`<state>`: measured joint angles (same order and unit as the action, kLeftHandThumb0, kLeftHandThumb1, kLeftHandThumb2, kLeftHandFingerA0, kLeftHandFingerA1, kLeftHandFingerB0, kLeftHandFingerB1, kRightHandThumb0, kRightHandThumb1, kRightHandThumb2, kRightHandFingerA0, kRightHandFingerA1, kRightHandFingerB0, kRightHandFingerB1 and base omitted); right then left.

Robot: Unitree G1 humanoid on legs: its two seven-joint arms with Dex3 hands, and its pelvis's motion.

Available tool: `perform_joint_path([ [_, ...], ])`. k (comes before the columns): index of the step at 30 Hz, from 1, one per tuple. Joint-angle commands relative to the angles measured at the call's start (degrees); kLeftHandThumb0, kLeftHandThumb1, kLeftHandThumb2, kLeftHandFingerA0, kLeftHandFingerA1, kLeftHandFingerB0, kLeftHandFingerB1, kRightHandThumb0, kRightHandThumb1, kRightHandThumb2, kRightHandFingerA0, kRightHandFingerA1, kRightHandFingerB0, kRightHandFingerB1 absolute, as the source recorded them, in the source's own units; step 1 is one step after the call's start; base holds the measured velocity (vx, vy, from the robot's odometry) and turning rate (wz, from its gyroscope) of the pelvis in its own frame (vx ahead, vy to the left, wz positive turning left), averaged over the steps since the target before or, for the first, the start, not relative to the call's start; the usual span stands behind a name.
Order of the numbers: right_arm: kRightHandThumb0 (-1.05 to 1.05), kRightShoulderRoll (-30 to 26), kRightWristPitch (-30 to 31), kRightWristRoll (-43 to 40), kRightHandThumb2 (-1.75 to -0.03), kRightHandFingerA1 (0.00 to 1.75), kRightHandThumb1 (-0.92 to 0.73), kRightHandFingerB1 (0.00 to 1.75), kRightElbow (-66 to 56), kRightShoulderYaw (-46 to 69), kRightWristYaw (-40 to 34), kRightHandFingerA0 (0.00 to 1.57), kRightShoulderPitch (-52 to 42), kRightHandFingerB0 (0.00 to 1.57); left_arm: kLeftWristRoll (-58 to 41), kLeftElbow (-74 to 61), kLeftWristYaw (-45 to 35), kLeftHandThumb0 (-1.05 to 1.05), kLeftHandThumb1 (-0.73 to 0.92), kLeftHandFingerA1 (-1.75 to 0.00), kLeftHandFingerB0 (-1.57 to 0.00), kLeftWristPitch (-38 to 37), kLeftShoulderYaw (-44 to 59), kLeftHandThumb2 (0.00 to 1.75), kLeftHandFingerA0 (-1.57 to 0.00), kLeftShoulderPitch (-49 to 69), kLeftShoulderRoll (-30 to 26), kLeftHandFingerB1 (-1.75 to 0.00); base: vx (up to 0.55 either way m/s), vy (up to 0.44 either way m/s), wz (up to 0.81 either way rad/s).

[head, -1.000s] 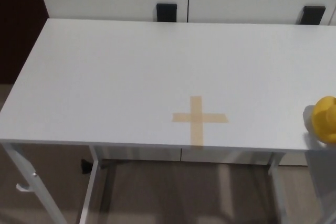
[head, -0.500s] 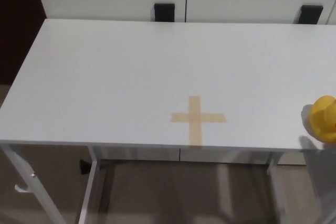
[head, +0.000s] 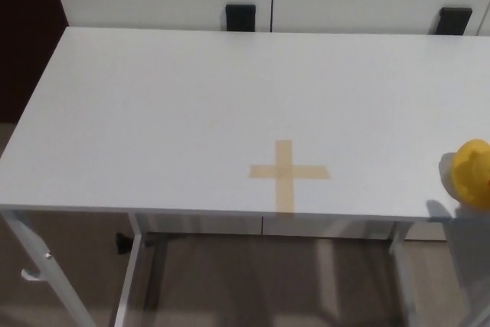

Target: The robot uses its right hand to push the yellow duck toy to the center of the white desk.

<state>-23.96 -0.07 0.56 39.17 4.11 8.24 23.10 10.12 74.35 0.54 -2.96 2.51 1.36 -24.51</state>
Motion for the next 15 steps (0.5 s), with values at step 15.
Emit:
perform_joint_path([
  [15, -0.83, 2.39, -2.34, 6.09, -0.79, 0.45, -0.92, 0.37, 3.17, -5.42, -2.31, 0.23, 5.58, 0.24, -0.25, 0.01, 0.34, -0.16, 0.68, -0.68, -0.83, -1.62, -0.28, 0.69, -0.86, 0.53, 0.31, -0.58, 0.00, 0.000, 0.00],
])
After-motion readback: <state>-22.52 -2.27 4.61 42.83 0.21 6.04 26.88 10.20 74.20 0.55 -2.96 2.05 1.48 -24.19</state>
